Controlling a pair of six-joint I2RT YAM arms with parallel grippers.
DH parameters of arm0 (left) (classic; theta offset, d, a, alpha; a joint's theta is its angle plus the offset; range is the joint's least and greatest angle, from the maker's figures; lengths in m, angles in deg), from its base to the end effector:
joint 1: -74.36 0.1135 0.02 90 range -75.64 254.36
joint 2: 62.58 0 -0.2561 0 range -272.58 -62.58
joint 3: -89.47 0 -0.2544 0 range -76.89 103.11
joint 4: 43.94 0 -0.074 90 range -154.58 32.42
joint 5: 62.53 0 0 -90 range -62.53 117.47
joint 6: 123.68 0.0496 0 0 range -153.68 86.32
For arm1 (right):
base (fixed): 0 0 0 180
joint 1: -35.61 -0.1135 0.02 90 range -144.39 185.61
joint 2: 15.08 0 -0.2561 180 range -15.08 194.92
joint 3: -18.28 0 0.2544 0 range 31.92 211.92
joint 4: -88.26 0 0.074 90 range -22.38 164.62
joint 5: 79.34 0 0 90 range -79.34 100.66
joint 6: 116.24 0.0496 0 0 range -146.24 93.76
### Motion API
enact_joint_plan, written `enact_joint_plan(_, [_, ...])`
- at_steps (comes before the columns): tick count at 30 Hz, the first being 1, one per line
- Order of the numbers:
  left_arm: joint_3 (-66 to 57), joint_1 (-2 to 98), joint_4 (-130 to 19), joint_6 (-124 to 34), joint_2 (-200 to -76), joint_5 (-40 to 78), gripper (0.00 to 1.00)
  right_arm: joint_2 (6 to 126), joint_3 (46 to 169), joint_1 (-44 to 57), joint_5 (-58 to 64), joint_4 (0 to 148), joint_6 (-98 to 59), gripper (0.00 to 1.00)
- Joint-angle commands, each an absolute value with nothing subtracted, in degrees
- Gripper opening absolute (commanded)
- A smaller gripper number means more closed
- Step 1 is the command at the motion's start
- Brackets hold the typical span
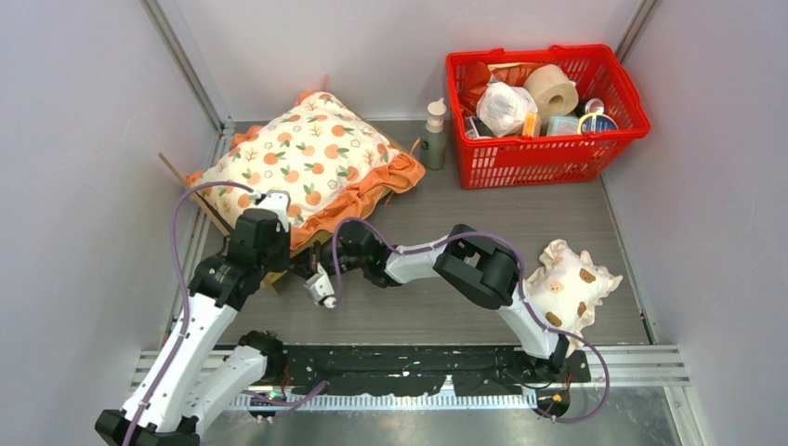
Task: Set up the pet bed
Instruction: Tie the ropes to the bed frame.
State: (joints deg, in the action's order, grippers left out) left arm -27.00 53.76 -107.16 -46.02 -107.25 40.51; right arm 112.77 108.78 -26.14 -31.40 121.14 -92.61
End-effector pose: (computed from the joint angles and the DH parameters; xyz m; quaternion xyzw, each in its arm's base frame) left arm 0.1594 -0.0480 0.2903 0.0220 0.9166 -0.0089 0.3992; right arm 0.2026 0.4472 0.1527 -0.7228 0.0806 0.2377 0.6439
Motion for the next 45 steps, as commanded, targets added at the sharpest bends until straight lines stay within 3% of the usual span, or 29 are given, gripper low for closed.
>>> enact_joint_plan(1, [-26.2, 54.1, -104.7, -44.8, -106.1, 40.8, 0.0, 108.5, 109.1, -26.0, -30.8, 117.0, -101.3, 0.05])
enact_joint_plan(14, [-27.3, 54.1, -103.9, -45.3, -107.4, 40.0, 0.0, 108.9, 109.1, -25.6, -28.8, 115.0, -106.3, 0.05])
enact_joint_plan(29, [-27.9, 54.1, -103.5, -45.5, -106.8, 45.4, 0.0, 109.5, 106.0, -25.6, -22.7, 119.2, -100.8, 0.05])
enact_joint_plan(33, [-28.3, 54.1, -102.9, -45.4, -106.9, 45.5, 0.0, 109.2, 104.6, -25.6, -21.9, 121.7, -98.3, 0.11])
enact_joint_plan(37, [-28.3, 54.1, -102.9, -45.2, -107.5, 45.6, 0.0, 109.0, 103.5, -25.6, -21.3, 125.0, -95.6, 0.26])
enact_joint_plan(45, [-29.2, 54.1, -101.7, -45.2, -108.0, 45.3, 0.0, 108.3, 101.3, -25.7, -21.1, 130.1, -93.5, 0.3])
